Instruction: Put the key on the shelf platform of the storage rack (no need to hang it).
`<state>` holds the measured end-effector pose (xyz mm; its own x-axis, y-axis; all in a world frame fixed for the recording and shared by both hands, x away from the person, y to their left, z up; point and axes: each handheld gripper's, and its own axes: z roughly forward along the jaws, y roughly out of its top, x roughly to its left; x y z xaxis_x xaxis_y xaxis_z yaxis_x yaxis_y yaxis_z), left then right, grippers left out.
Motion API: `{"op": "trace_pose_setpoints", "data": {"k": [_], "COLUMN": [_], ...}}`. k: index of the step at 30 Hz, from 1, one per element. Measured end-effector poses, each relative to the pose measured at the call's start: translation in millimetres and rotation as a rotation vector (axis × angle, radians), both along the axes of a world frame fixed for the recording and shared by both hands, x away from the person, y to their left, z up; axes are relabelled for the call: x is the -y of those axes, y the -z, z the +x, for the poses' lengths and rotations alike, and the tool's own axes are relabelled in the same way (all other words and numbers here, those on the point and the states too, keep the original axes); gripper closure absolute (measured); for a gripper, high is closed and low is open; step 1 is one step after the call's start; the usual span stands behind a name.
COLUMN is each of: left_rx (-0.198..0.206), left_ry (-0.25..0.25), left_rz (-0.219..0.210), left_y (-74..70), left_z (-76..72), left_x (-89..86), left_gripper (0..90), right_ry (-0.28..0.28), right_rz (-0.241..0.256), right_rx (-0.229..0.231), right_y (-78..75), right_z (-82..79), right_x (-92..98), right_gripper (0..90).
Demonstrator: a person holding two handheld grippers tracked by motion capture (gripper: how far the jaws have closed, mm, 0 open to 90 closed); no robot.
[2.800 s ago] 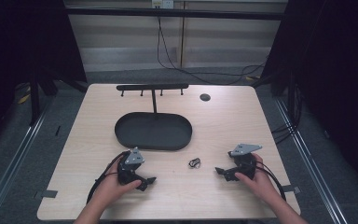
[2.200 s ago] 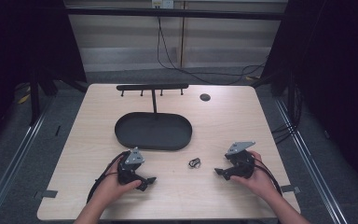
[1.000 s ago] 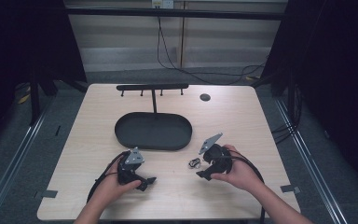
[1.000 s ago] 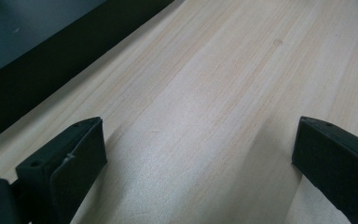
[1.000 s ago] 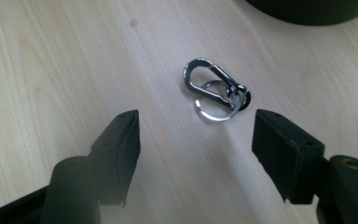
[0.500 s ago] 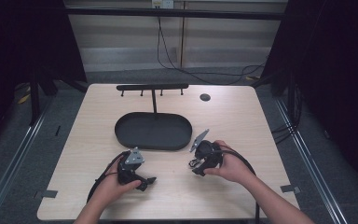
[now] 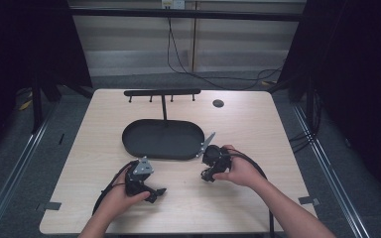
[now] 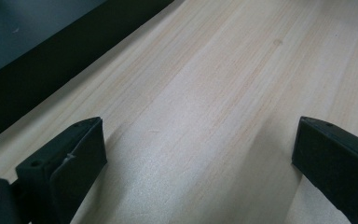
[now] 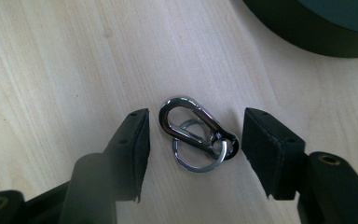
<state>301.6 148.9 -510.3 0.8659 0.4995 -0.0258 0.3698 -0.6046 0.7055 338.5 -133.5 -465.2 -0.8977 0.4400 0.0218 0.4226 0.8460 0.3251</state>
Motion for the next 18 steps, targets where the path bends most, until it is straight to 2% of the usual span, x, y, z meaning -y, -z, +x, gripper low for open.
{"op": "trace_pose_setpoints", "data": {"k": [8, 10, 18], "left_rx": [-0.001, -0.001, 0.000], "left_ry": [0.001, 0.001, -0.001], "left_rz": [-0.001, 0.001, 0.001], "left_y": [0.1, -0.1, -0.1], "left_z": [0.0, 0.0, 0.0], "left_x": [0.1, 0.0, 0.0], "left_gripper": [2.4, 2.4, 2.4], "right_ry": [0.024, 0.025, 0.032], "right_rz": [-0.011, -0.012, -0.018], "right_rx": [-0.042, -0.053, -0.063], "right_y": [5.8, 6.3, 6.0], "right_z": [6.3, 7.7, 8.4], "right_x": [1.6, 2.1, 0.6], "right_gripper": [48.8, 55.0, 56.7]}}
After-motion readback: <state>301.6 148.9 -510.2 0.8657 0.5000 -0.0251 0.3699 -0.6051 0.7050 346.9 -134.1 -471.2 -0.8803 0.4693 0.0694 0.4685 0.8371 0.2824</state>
